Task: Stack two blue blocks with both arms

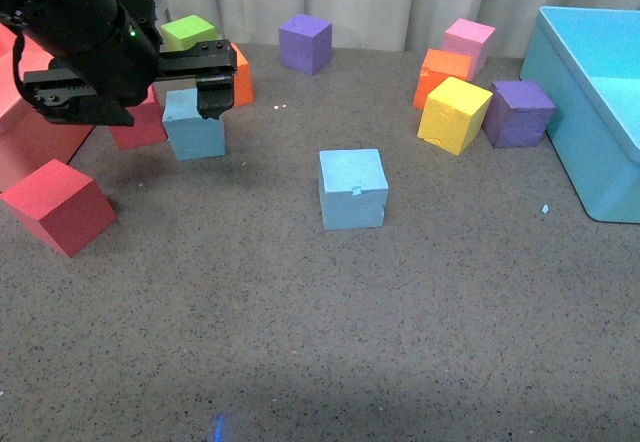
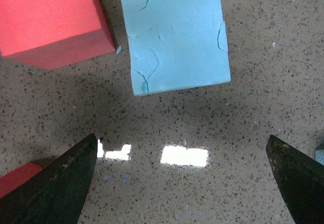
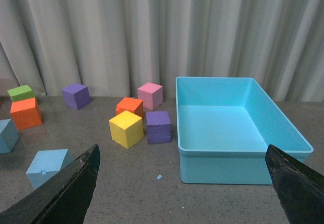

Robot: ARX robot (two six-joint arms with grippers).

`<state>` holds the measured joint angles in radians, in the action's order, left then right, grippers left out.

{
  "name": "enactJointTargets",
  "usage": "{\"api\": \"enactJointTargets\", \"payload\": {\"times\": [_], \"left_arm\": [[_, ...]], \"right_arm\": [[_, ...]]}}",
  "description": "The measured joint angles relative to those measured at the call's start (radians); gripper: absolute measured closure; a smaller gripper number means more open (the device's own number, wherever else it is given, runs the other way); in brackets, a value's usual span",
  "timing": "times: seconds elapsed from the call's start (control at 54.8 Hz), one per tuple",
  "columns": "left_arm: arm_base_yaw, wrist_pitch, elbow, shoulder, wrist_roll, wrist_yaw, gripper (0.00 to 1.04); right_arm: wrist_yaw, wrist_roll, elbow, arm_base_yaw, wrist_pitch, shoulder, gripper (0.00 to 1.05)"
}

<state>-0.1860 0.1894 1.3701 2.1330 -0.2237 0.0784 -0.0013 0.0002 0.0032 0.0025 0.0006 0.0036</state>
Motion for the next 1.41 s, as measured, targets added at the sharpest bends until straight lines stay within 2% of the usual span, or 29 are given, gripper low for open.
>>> {"api": "enactJointTargets", "payload": {"times": [0.584, 1.332, 1.35, 1.405], "left_arm": [[-0.004, 0.198, 0.319, 0.213, -0.052, 0.012, 0.07], [0.016, 0.315, 0.54, 0.375, -0.096, 0.034, 0.07], [0.017, 0.319, 0.544, 0.378, -0.095, 0.036, 0.07], [0.017, 0.322, 0.547, 0.38, -0.1, 0.028, 0.17]], "right_arm": [[0.0, 0.0, 0.0, 0.0, 0.0, 0.0, 0.09], [0.0, 0.0, 0.0, 0.0, 0.0, 0.0, 0.09], [0.0, 0.0, 0.0, 0.0, 0.0, 0.0, 0.09], [0.0, 0.0, 0.0, 0.0, 0.0, 0.0, 0.09]]}}
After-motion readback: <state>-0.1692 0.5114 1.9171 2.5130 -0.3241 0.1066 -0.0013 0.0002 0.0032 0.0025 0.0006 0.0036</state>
